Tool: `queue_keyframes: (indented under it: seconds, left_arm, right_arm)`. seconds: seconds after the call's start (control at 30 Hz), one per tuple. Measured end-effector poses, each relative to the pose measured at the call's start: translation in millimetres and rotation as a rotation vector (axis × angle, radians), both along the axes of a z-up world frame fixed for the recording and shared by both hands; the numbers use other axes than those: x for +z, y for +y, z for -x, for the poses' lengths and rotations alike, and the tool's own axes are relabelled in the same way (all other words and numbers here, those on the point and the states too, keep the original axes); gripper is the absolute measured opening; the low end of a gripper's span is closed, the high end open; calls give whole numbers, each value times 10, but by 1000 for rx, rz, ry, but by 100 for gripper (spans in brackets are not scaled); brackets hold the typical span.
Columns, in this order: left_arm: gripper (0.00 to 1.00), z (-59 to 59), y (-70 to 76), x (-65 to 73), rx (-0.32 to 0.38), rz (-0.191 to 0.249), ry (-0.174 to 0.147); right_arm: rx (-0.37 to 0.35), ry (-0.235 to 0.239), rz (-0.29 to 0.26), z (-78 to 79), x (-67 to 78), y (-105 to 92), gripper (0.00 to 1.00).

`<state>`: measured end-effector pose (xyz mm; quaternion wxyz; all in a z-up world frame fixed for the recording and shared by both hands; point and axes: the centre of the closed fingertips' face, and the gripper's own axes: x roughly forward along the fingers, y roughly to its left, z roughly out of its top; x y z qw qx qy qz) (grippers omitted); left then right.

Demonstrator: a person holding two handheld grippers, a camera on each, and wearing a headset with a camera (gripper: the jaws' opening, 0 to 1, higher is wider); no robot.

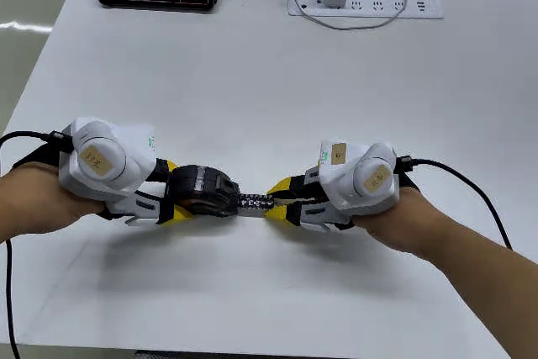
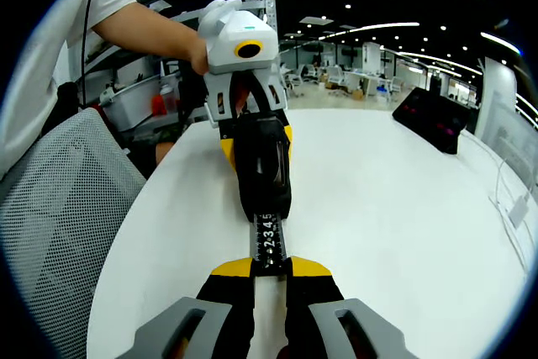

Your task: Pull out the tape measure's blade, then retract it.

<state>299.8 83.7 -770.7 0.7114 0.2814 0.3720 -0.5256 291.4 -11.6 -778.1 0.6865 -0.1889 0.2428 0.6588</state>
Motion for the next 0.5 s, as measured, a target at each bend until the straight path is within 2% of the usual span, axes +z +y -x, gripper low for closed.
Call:
queue_keyframes:
  seconds: [0.5]
  left_arm:
    - [26, -1, 1, -2, 4, 1, 4]
  right_arm:
    - [-5, -4, 16, -2, 1, -193, 10]
